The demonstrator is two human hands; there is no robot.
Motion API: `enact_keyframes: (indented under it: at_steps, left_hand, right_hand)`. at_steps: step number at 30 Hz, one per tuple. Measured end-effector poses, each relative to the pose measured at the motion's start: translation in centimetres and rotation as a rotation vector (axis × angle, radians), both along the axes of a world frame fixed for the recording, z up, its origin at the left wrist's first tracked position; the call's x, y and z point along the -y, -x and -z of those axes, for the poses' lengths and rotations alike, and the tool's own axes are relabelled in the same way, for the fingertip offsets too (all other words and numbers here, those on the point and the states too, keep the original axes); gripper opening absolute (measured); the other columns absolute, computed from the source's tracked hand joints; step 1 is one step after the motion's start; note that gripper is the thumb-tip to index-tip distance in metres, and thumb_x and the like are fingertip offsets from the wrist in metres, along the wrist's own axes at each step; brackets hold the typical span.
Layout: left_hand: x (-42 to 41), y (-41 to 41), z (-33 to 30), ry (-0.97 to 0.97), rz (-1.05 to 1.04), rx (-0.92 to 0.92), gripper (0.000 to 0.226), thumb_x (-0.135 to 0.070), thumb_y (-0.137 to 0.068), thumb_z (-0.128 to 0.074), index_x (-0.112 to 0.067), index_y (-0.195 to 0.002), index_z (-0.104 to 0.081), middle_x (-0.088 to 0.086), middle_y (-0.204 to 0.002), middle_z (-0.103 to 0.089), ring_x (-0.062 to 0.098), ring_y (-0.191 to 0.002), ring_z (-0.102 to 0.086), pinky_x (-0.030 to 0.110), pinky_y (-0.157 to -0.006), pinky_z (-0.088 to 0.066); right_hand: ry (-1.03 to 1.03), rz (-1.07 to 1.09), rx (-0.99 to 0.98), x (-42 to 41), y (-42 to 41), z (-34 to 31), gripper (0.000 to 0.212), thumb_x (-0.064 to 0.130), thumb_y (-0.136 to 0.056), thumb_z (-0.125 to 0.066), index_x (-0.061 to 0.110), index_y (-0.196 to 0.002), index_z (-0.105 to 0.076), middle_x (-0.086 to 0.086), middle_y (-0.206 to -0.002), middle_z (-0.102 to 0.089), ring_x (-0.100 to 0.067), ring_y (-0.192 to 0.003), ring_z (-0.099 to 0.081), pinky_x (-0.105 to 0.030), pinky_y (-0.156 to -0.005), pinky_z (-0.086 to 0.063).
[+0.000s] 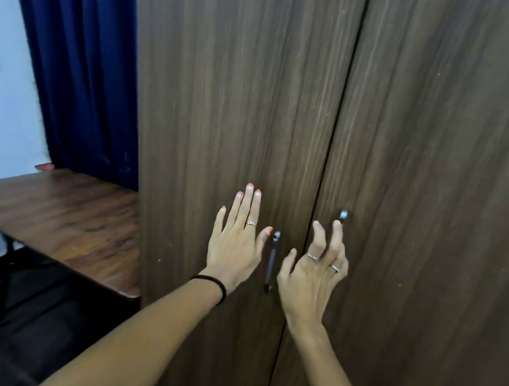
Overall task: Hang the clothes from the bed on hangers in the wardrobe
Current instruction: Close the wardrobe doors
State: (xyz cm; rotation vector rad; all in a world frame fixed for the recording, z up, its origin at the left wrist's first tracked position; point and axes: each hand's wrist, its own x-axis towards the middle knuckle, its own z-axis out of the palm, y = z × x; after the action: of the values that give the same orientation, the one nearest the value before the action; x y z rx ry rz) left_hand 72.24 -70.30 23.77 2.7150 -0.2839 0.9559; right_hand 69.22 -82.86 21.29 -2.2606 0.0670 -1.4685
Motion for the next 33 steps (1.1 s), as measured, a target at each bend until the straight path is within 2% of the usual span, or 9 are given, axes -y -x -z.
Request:
enact_keyframes:
  at_steps: [3, 7, 12, 15, 18, 20, 25, 29, 33]
  left_hand:
    - [-3.6, 1.7, 3.2, -0.017, -0.074, -0.093, 0.069, -0.052, -0.093, -0.002, -0.018, -0.153, 0.002, -0.003, -0.161, 0.009, 0.014, -0.148, 0.002, 0.037, -0.118, -0.01]
    - [-11.4, 5.2, 6.6, -0.025, -0.208, -0.209, 0.068, -0.052, -0.094, -0.006, -0.021, -0.154, -0.002, -0.003, -0.161, 0.005, 0.017, -0.149, -0.002, 0.041, -0.118, -0.012]
    - [-21.7, 11.7, 10.1, -0.075, -0.408, -0.31, 0.068, -0.051, -0.094, -0.01, -0.02, -0.154, -0.014, -0.001, -0.161, -0.007, 0.021, -0.148, -0.012, 0.045, -0.115, -0.021]
    - [-26.8, 16.1, 11.7, -0.101, -0.476, -0.43, 0.068, -0.054, -0.094, -0.01, -0.022, -0.154, -0.009, -0.002, -0.161, -0.001, 0.02, -0.148, -0.008, 0.044, -0.117, -0.016]
    - [-31.6, 21.2, 13.6, -0.002, -0.544, -0.489, 0.064, -0.05, -0.092, -0.028, -0.018, -0.147, -0.038, 0.002, -0.155, -0.031, 0.023, -0.139, -0.037, 0.047, -0.105, -0.039]
    - [-35.5, 25.4, 14.6, 0.057, -0.602, -0.558, 0.064, -0.05, -0.09, -0.028, -0.018, -0.143, -0.045, 0.002, -0.152, -0.037, 0.023, -0.136, -0.042, 0.047, -0.101, -0.043]
    - [-44.9, 36.5, 17.8, 0.162, -0.739, -0.601, 0.078, -0.06, -0.085, 0.003, -0.024, -0.153, 0.001, -0.004, -0.16, 0.012, 0.021, -0.148, 0.007, 0.043, -0.118, -0.003]
    - [-50.9, 45.2, 20.6, 0.213, -0.906, -0.643, 0.065, -0.05, -0.101, -0.021, -0.024, -0.153, 0.007, -0.003, -0.159, 0.018, 0.021, -0.148, 0.011, 0.044, -0.118, 0.0]
    - [-54.5, 52.1, 22.4, 0.232, -1.014, -0.689, 0.065, -0.05, -0.101, -0.021, -0.023, -0.153, 0.007, -0.003, -0.16, 0.016, 0.021, -0.148, 0.01, 0.043, -0.118, 0.0]
  right_hand:
    - [0.031, -0.175, -0.034, -3.8, 0.3, 2.0, 0.062, 0.009, -0.079, -0.063, 0.015, -0.135, -0.037, -0.011, -0.151, -0.026, -0.029, -0.133, -0.038, -0.044, -0.106, -0.031]
    - [0.056, -0.4, -0.237, -10.7, 2.1, 6.4, 0.063, 0.008, -0.078, -0.064, 0.015, -0.134, -0.038, -0.01, -0.151, -0.029, -0.028, -0.134, -0.037, -0.047, -0.106, -0.035]
    - [0.185, -0.575, -0.417, -19.3, 6.2, 10.3, 0.064, 0.009, -0.074, -0.068, 0.013, -0.132, -0.043, -0.012, -0.148, -0.034, -0.031, -0.13, -0.042, -0.048, -0.1, -0.04]
    - [0.249, -0.666, -0.482, -24.6, 9.2, 11.8, 0.065, 0.012, -0.07, -0.071, 0.012, -0.13, -0.047, -0.012, -0.145, -0.039, -0.031, -0.127, -0.045, -0.047, -0.098, -0.042]
    - [0.305, -0.741, -0.527, -30.5, 13.0, 13.2, 0.065, 0.013, -0.068, -0.074, 0.011, -0.129, -0.051, -0.015, -0.143, -0.043, -0.033, -0.126, -0.048, -0.048, -0.097, -0.044]
    - [0.306, -0.816, -0.567, -35.3, 16.3, 13.9, 0.064, 0.012, -0.067, -0.076, 0.01, -0.127, -0.053, -0.016, -0.142, -0.044, -0.035, -0.124, -0.05, -0.048, -0.095, -0.044]
    - [0.366, -0.986, -0.679, -46.0, 26.1, 16.4, 0.063, 0.012, -0.076, -0.07, 0.011, -0.134, -0.048, -0.014, -0.15, -0.034, -0.033, -0.134, -0.038, -0.048, -0.104, -0.036]
    - [0.477, -1.126, -0.797, -52.6, 33.9, 18.8, 0.063, 0.019, -0.09, -0.056, 0.016, -0.146, -0.029, -0.009, -0.158, -0.013, -0.026, -0.145, -0.016, -0.043, -0.114, -0.019]
    - [0.634, -1.215, -0.876, -56.6, 39.9, 20.9, 0.066, 0.024, -0.093, -0.053, 0.017, -0.15, -0.02, -0.009, -0.16, -0.005, -0.027, -0.146, -0.011, -0.042, -0.115, -0.016]
